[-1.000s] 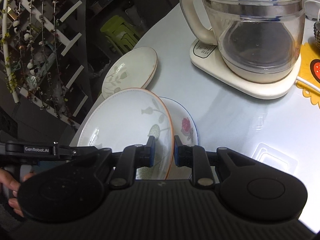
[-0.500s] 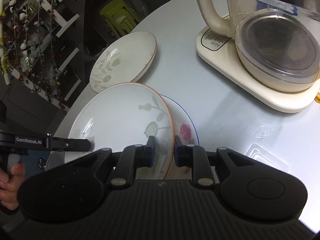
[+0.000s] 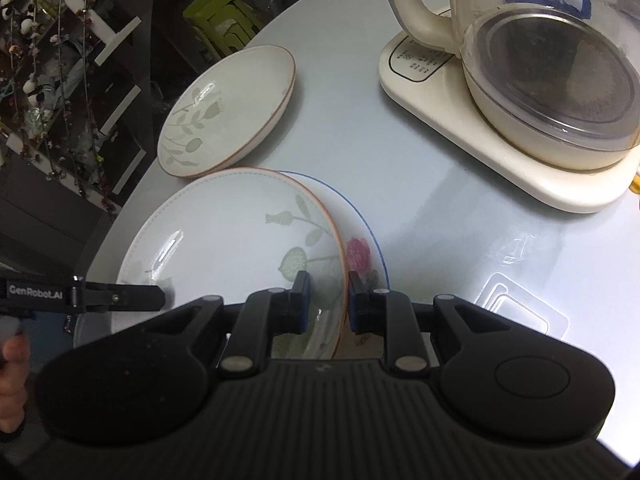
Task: Organize plates and bowls
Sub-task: 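Lift the grey-leaf plate with the right gripper onto the rose plate, then lower the grey-leaf plate flat onto the rose plate and open the right gripper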
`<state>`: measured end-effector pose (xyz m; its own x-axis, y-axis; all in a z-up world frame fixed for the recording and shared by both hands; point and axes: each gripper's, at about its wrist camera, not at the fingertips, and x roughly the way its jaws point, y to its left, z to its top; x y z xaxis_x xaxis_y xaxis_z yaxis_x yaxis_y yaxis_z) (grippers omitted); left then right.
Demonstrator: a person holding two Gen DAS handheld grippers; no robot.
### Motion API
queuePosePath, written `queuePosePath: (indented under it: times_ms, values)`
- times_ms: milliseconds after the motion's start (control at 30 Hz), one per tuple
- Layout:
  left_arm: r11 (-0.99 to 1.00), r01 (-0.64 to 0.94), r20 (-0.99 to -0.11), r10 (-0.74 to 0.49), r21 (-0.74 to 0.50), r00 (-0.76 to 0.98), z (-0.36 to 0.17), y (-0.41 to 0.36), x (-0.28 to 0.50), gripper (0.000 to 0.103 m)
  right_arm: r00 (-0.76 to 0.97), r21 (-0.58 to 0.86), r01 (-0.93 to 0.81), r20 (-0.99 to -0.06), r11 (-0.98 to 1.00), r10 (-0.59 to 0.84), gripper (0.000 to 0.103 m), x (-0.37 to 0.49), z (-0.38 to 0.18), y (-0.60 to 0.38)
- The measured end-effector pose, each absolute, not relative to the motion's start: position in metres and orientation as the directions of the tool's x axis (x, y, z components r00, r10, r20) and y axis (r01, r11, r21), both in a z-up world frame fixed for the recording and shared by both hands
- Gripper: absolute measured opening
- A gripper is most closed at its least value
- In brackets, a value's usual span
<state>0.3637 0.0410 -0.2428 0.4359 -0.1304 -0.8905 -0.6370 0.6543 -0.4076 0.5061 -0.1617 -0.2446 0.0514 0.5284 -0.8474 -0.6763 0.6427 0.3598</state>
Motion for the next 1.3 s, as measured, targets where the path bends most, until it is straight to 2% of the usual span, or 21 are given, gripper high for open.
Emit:
queuePosePath:
  times_ms: [533,600,867,1300]
  values:
    - [0.637,-0.649,-0.898,-0.171,-0.415,0.406,-0.242,0.045,0.364,0.029,0.092,0.31,-0.666,-0.869,0.679,0.486,0.021,0.503,-0.242,-0.16]
    - [0.628,-0.651,-0.895,-0.189,-0.427,0.405,-0.241,0.048,0.362,0.034,0.1,0.309,-0.652,-0.87,0.692,0.482,0.021,0.502,-0.241,-0.16]
    - [0.622,-0.652,-0.89,-0.185,-0.434,0.416,-0.238,0.049,0.351,0.036,0.127,0.306,-0.62,-0.87,0.723,0.477,0.021,0.499,-0.241,-0.163]
    - [0.678,-0.605,-0.861,-0.083,-0.418,0.502,-0.184,0.028,0.332,0.036,0.219,0.276,-0.59,-0.849,0.758,0.48,0.021,0.483,-0.203,-0.187]
